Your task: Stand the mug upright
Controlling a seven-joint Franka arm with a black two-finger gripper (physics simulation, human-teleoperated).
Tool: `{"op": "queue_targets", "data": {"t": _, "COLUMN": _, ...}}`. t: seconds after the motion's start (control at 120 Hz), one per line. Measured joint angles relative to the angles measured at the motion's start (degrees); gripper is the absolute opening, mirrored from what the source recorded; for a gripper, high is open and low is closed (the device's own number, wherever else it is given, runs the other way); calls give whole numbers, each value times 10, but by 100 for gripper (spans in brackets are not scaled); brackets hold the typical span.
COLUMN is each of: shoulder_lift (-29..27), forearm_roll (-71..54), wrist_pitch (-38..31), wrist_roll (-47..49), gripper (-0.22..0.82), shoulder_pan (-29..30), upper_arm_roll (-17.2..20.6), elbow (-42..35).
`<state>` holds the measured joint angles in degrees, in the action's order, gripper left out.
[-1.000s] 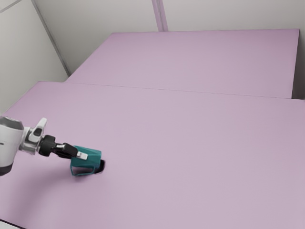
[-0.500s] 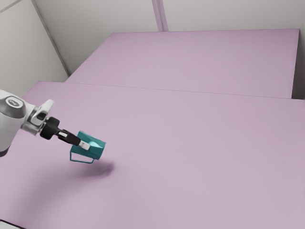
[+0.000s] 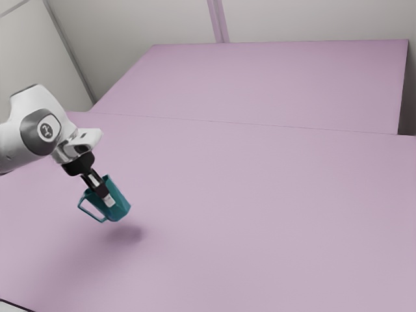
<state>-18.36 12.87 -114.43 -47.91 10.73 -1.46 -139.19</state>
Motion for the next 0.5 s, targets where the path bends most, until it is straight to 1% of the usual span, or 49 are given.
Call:
{"op": "queue_targets", "data": {"t": 0.075, "shoulder_lift": 10, "forearm_roll": -36, "wrist_pitch": -3, "wrist_roll": 32, "gripper": -16, "shoulder_pan": -2, "upper_arm_roll": 16, "elbow": 12}}
{"op": "queue_targets", "data": {"t": 0.158, "shoulder_lift": 32, "forearm_roll": -69, "wrist_pitch": -5, "wrist_roll": 68, "gripper": -15, "shoulder_pan": -13, "upper_arm_roll": 25, "elbow": 32}}
{"op": "queue_targets", "data": {"t": 0.3, "shoulder_lift": 51, "forearm_roll": -99, "wrist_pitch": -7, "wrist_roll": 125, "gripper": -15, "shoulder_pan": -29, "upper_arm_roll": 32, "elbow": 57}}
{"op": "queue_targets", "data": {"t": 0.5, "shoulder_lift": 79, "forearm_roll": -112, "wrist_pitch": -8, "wrist_roll": 193, "gripper": -14, "shoulder_pan": -50, "upper_arm_roll": 43, "elbow": 85}}
